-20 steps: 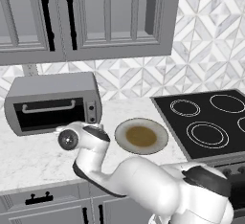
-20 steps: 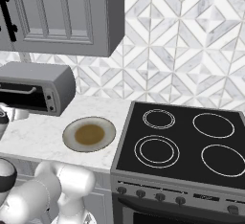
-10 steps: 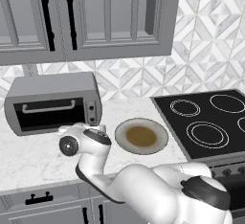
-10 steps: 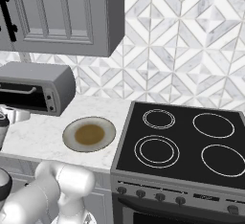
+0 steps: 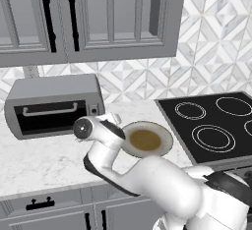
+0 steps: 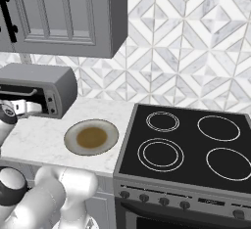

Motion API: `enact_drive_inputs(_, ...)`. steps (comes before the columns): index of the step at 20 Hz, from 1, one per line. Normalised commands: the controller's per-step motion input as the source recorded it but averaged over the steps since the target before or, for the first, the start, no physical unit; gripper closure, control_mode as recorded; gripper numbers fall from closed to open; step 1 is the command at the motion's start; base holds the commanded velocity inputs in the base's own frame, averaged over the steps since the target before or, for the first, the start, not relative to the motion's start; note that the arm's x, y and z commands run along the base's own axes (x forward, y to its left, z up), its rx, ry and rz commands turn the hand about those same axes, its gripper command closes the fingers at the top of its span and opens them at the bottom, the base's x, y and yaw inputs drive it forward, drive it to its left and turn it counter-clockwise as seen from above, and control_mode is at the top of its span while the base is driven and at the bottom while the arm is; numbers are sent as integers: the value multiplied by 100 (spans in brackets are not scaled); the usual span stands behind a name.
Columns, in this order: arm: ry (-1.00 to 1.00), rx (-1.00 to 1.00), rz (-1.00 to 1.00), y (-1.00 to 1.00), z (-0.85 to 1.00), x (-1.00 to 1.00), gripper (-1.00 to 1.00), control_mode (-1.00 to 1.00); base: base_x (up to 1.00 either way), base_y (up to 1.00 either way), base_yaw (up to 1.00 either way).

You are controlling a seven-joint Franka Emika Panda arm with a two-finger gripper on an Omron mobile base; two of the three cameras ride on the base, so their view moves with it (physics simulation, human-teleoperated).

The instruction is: Pick up the kebab skewer and baguette bread, and place them inside the toaster oven. Close the toaster oven door and start by setting the timer.

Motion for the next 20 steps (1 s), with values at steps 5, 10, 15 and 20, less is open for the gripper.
enact_drive_inputs(5, 45, -64, 49, -8, -1, 0, -100, -100, 0, 0, 0)
enact_drive_inputs(10, 43, -67, 53, 0, -15, 3, -100, -100, 0, 0, 0)
enact_drive_inputs(15, 47, -58, 49, 0, -27, 24, -100, -100, 0, 0, 0)
enact_drive_inputs(20, 51, -31, 50, 0, -3, 49, -100, -100, 0, 0, 0)
